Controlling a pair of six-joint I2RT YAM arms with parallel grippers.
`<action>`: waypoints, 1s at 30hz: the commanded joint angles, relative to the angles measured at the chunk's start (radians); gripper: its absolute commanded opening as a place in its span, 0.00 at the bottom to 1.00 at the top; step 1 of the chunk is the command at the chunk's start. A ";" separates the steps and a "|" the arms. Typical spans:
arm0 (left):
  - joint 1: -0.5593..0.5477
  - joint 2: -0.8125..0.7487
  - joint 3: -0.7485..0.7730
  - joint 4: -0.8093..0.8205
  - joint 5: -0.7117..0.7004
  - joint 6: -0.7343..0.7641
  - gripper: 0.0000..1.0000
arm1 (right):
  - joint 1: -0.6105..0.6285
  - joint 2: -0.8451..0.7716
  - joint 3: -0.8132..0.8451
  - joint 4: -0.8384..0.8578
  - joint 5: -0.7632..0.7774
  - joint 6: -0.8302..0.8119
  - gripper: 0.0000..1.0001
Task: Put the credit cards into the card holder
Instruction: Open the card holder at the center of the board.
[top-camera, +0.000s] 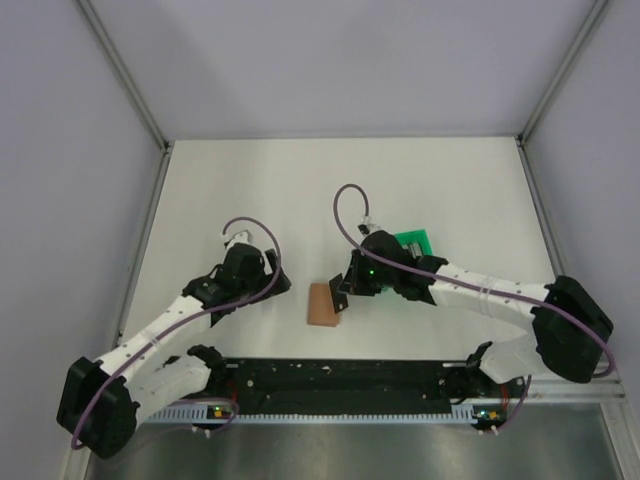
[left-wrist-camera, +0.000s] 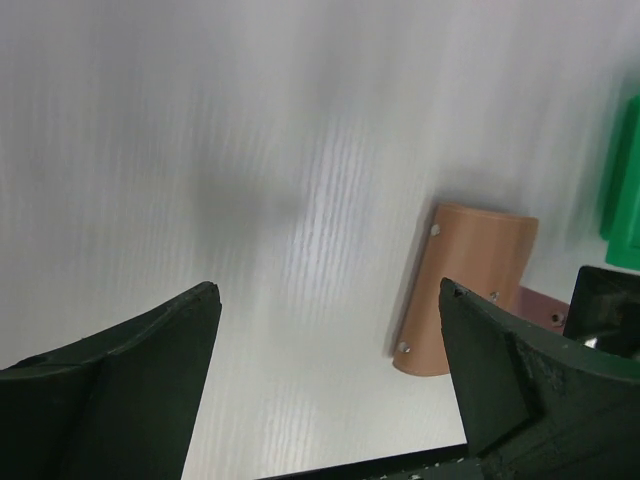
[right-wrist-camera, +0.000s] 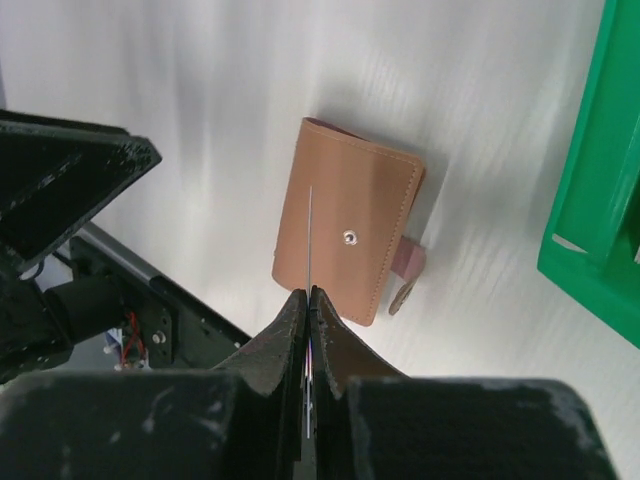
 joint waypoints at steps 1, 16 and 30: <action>0.006 -0.009 -0.034 -0.019 0.036 0.032 0.91 | 0.028 0.091 0.051 0.046 0.090 0.063 0.00; 0.003 0.108 -0.075 0.162 0.281 0.103 0.00 | 0.028 0.042 -0.081 0.034 0.172 0.081 0.00; -0.005 0.301 -0.059 0.307 0.372 0.096 0.00 | 0.009 0.148 -0.064 0.115 0.079 0.081 0.00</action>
